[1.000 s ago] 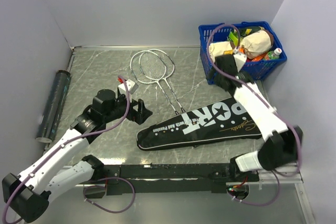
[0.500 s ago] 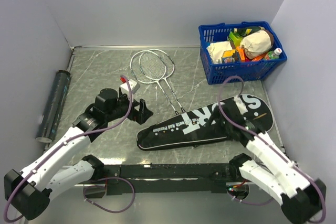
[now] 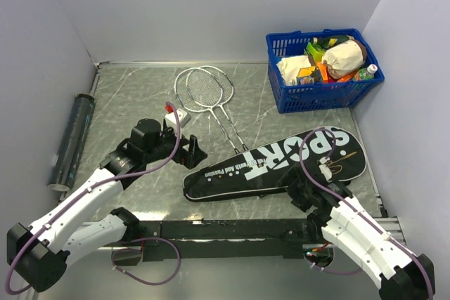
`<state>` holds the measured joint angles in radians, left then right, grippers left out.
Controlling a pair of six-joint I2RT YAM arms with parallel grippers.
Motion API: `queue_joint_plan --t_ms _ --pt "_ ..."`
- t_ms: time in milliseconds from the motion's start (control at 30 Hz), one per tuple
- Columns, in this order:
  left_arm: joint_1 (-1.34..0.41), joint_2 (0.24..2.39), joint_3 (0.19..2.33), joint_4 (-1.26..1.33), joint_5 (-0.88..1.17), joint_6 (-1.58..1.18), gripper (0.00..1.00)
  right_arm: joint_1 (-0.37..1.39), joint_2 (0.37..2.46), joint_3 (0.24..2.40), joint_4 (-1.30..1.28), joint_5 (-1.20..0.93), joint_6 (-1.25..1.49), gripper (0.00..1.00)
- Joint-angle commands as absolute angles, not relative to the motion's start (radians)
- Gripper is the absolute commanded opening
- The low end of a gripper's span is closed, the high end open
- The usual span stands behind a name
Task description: Pack up the badminton gear
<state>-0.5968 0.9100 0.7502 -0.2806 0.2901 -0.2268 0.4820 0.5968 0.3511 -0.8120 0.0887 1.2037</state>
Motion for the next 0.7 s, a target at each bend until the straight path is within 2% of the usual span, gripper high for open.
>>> queue_joint_plan --t_ms 0,200,300,400,433,500,533,600,633,667 --pt "-0.615 0.905 0.776 -0.265 0.281 -0.224 0.96 0.488 0.569 0.275 -0.690 0.118 1.356 0.94" --pt "-0.626 0.919 0.778 -0.267 0.259 -0.221 0.96 0.489 0.561 0.213 -0.555 0.198 1.425 0.89" --pt "-0.624 0.930 0.781 -0.272 0.261 -0.218 0.96 0.488 0.621 0.210 -0.513 0.241 1.430 0.83" --pt "-0.624 0.940 0.779 -0.273 0.258 -0.216 0.96 0.486 0.684 0.215 -0.457 0.250 1.424 0.68" --pt "-0.626 0.940 0.781 -0.275 0.261 -0.215 0.96 0.488 0.696 0.215 -0.440 0.252 1.417 0.57" --pt "-0.627 0.945 0.779 -0.273 0.255 -0.224 0.96 0.486 0.716 0.221 -0.428 0.264 1.407 0.45" --pt "-0.627 0.946 0.778 -0.270 0.255 -0.230 0.96 0.488 0.718 0.225 -0.423 0.270 1.399 0.30" --pt "-0.626 0.951 0.773 -0.262 0.262 -0.247 0.97 0.488 0.703 0.242 -0.431 0.296 1.370 0.14" --pt "-0.626 0.954 0.773 -0.264 0.261 -0.250 0.96 0.488 0.693 0.251 -0.442 0.310 1.353 0.00" --pt "-0.626 0.960 0.775 -0.268 0.258 -0.249 0.96 0.488 0.669 0.274 -0.457 0.320 1.336 0.00"
